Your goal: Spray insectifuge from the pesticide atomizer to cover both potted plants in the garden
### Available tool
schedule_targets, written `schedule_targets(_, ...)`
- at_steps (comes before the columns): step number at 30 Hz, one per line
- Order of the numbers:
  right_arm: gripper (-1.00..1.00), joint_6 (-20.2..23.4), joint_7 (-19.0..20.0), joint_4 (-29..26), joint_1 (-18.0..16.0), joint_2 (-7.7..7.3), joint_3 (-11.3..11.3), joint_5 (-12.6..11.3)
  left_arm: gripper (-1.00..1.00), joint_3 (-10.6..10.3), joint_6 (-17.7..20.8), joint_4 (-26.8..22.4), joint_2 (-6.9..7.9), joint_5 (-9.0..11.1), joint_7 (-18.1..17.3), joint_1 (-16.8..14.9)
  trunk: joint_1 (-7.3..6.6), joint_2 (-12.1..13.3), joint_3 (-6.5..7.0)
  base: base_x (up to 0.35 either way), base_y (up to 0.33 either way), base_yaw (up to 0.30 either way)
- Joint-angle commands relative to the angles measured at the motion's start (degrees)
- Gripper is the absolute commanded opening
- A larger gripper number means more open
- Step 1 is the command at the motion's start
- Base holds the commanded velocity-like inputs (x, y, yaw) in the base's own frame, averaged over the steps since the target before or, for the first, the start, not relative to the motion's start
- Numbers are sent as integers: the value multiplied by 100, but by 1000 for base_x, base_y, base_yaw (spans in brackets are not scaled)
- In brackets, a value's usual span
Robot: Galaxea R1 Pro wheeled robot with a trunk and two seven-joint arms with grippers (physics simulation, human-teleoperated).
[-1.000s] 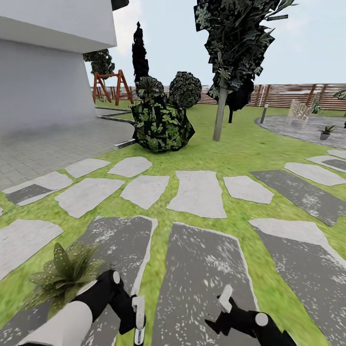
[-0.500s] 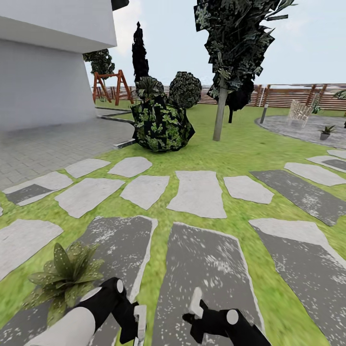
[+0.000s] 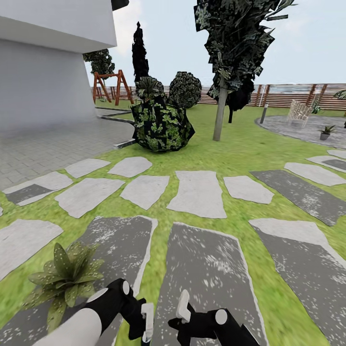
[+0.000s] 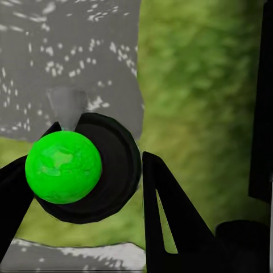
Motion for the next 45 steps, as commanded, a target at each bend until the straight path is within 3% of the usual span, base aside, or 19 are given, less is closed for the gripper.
schedule_targets(1,-100,-27,26,-7,-3,7,-41,50,-100,-26,-8,-9,-18,-44,-16,19,-1,-2,-5,0,0,0)
schedule_targets(7,-100,-27,18,-13,0,7,-41,46,-100,-214,-25,-9,-68,-58,-20,67,-1,-2,-5,0,0,0)
schedule_targets(22,-100,-24,9,-25,-4,7,-41,31,-100,-221,4,-9,-291,-49,12,76,-1,-2,-5,0,0,0)
schedule_targets(27,-100,-23,9,-38,-1,7,-41,25,-100,-213,5,-1,-303,-43,25,81,-1,-2,-5,0,0,0)
schedule_targets(32,-100,-18,9,-94,-2,7,-41,24,-100,-220,-6,0,-318,-33,310,180,-1,-2,-5,0,0,0)
schedule_targets(45,-100,-18,9,-96,-1,7,-41,24,-100,-218,-22,-12,-348,-4,342,218,-1,-2,-5,0,0,0)
